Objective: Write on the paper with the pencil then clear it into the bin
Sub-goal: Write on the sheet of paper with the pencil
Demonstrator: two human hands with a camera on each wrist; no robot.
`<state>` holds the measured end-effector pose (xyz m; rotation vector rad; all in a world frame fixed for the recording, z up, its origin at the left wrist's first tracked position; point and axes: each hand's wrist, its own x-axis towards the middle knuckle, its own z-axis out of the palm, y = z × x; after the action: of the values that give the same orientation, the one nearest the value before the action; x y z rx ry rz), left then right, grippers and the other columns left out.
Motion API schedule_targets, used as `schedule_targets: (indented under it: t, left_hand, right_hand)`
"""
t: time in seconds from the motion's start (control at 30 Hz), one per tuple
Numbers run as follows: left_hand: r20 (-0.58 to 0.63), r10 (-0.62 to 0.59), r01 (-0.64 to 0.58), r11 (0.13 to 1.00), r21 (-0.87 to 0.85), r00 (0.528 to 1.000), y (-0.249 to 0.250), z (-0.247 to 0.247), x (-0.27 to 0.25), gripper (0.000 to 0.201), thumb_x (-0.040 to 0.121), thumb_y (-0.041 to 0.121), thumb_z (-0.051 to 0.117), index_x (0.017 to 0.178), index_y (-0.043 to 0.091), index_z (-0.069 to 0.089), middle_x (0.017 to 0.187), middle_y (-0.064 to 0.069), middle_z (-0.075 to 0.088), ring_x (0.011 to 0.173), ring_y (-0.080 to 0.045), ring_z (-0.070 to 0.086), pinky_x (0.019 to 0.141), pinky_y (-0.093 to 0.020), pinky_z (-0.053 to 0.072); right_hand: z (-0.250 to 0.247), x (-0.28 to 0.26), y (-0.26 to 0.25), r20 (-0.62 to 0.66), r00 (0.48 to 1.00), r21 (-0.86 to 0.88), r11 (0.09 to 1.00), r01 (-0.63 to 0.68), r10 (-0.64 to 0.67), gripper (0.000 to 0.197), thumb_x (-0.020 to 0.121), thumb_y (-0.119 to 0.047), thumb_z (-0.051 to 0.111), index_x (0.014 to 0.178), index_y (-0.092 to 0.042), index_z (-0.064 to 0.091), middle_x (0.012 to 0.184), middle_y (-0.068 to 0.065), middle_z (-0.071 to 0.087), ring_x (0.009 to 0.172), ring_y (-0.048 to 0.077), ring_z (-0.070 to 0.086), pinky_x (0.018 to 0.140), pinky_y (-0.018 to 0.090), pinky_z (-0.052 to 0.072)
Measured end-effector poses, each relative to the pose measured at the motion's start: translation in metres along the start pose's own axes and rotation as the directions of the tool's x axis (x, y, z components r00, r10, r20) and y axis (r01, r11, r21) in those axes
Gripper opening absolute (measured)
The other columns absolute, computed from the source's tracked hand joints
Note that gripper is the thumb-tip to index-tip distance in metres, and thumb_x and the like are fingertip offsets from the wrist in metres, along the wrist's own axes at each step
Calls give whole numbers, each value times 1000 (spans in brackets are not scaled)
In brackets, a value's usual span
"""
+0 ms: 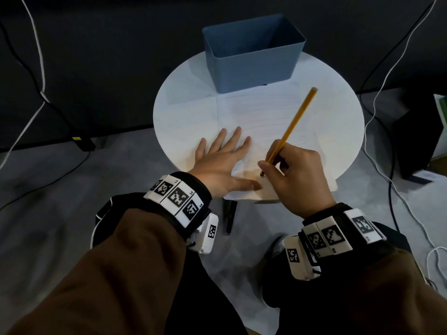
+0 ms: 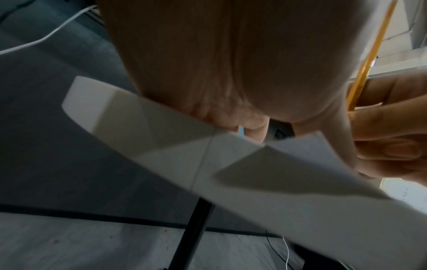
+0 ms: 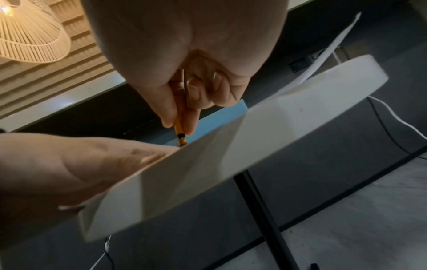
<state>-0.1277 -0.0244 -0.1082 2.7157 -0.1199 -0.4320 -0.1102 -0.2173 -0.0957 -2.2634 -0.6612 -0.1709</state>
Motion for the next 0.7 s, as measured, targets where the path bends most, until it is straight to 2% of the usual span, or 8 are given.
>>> schedule_targets:
  t: [0.1,0.17,0.23,0.33,0.43,0.53,0.7]
  left_hand:
    - [12,-8,7,1000,24,1000,1,0,-1,104,79,79,53,157,42,-6,161,18,-25,147,-8,-29,119,-48,-17]
    - [19,-13,13,1000,27,1000,2,-1,-1,104,79,80,52,156,43,-7,161,19,-26,147,-8,-29,119,-47,-17]
    - [22,-14,14,1000,27,1000,2,-2,-1,104,79,81,52,156,43,-7,161,19,-26,147,-8,-29,119,-47,-18]
    - [24,-14,13,1000,27,1000,1,-2,0,105,78,81,52,156,42,-7,160,19,-27,147,-9,-29,119,-48,-17]
    - [32,-13,11,999,36,999,2,-1,0,106,78,82,50,156,43,-8,160,18,-27,147,-9,-30,119,-48,-17]
    - [36,-19,17,998,65,999,1,-2,0,105,79,81,51,155,43,-10,160,19,-28,147,-9,-29,119,-49,-16]
    - [31,-15,13,999,44,999,1,-2,-1,105,79,80,52,156,44,-9,160,19,-27,147,-9,-29,119,-48,-17]
  right_hand:
    - [1,1,4,19,1000,-33,999,-20,21,19,91,-21,72,79,-21,58,70,-9,65,61,5,53,59,33,48]
    - [-4,2,7,-1,999,-64,997,-34,34,19,91,-20,72,78,-21,57,70,-8,65,61,6,53,60,34,48]
    - [-7,2,6,-21,999,-70,997,-38,36,20,90,-19,72,78,-21,57,68,-10,64,60,4,52,58,30,44]
    - [-1,2,-2,-2,1000,-39,999,-31,31,20,90,-20,74,78,-22,58,67,-14,62,60,1,53,59,18,37]
    - [5,1,-5,26,999,-26,999,-25,26,19,90,-20,74,79,-21,59,68,-13,64,59,1,53,59,21,40]
    - [-2,1,1,-11,999,-37,998,-49,49,21,89,-16,74,77,-20,58,61,-16,59,59,1,55,58,17,35]
    - [-9,1,4,-53,996,-59,995,-74,71,20,89,-16,75,77,-17,60,56,-20,54,59,2,55,56,18,35]
